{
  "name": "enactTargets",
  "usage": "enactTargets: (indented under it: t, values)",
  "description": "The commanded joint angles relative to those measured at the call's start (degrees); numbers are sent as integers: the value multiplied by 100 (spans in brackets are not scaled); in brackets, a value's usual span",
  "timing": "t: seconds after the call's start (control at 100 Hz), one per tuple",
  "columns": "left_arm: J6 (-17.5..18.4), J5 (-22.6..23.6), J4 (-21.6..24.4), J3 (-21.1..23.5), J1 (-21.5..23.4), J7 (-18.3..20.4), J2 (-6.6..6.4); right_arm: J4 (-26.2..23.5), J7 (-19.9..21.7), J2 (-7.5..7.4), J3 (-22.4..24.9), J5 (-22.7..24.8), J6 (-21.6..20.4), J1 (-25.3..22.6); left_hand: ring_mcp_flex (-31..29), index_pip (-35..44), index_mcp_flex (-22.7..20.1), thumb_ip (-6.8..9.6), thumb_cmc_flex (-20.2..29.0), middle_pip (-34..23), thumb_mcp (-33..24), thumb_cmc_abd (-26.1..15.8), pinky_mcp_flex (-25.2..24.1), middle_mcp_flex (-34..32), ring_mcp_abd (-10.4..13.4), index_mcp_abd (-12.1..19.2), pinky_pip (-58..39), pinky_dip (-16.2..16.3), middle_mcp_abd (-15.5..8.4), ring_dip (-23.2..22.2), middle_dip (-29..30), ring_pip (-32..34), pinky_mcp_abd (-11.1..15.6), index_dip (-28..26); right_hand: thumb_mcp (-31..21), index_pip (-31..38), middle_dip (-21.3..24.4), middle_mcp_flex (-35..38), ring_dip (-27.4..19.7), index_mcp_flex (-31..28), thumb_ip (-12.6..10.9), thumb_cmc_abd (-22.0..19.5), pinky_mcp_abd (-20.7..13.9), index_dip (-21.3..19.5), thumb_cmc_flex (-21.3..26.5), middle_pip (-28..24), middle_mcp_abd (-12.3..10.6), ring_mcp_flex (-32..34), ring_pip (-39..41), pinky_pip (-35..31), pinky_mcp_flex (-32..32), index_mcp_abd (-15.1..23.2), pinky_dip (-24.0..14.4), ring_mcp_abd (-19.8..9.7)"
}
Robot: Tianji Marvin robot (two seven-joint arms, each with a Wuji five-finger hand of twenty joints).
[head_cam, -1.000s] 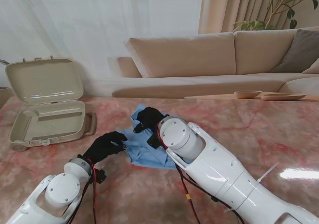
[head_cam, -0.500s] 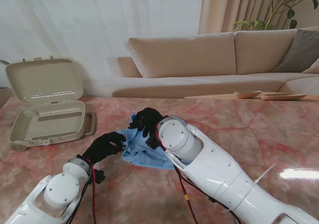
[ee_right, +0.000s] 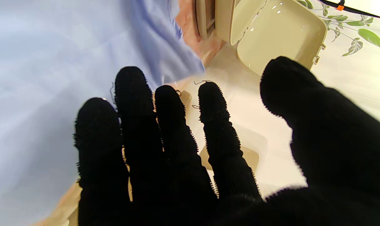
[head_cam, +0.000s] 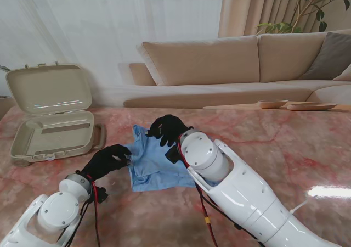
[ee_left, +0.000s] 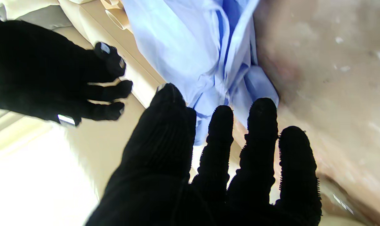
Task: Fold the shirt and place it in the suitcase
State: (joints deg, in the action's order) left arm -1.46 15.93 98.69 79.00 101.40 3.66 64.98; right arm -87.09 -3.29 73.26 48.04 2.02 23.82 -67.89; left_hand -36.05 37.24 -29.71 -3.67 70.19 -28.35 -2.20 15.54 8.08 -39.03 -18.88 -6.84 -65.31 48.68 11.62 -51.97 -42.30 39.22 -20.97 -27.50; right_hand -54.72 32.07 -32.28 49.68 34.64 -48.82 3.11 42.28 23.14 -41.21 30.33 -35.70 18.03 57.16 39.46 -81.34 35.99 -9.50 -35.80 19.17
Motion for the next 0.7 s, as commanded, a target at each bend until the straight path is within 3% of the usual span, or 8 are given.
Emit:
enactTargets:
  t: [0.0, 0.29, 0.5, 0.69]
  values:
    - [-55, 30, 112, 85, 82, -21, -62, -92, 93, -155, 104, 54, -69, -211, 48, -23, -162, 90, 208, -38, 208, -104, 18, -36, -166, -39, 55, -32, 3, 40, 58, -20, -139, 64, -12, -50, 106, -65, -73, -90, -137, -22, 14, -97, -207, -13, 1, -69, -17, 33, -62, 178, -156, -32]
    - [-37, 267, 521, 262, 168, -135, -57, -777, 393, -567, 919, 928, -479, -1141, 44, -54, -170, 87, 186, -24, 231, -108, 18, -38, -169, -33, 55, -32, 9, 53, 107, -46, -139, 69, 5, -30, 138, 66, -133, -254, -127, -57, 14, -142, -245, 39, -53, -110, -159, 144, -143, 221, -141, -70]
    - [147, 244, 567, -23, -71, -82, -75, -975, 515, -696, 1374, 1181, -669, -1640, 15, -95, -179, 84, 167, -19, 242, -119, 32, -46, -147, -21, 52, -32, 2, 68, 155, -66, -138, 75, 96, -40, 142, 126, -280, -295, -101, -122, 66, -122, -203, 131, -82, -240, -589, 431, -311, 223, -30, -39]
    - [206, -18, 335, -380, -422, -19, -65, -862, 480, -726, 1500, 1334, -960, -1794, 3, -130, -190, 81, 160, -24, 245, -125, 87, -52, -153, -20, 61, -41, 1, 75, 200, -81, -131, 58, 201, 48, 143, 94, -605, -243, -36, -274, -121, -2, -178, 243, -188, -764, -1371, 1199, -1104, 298, 241, -238]
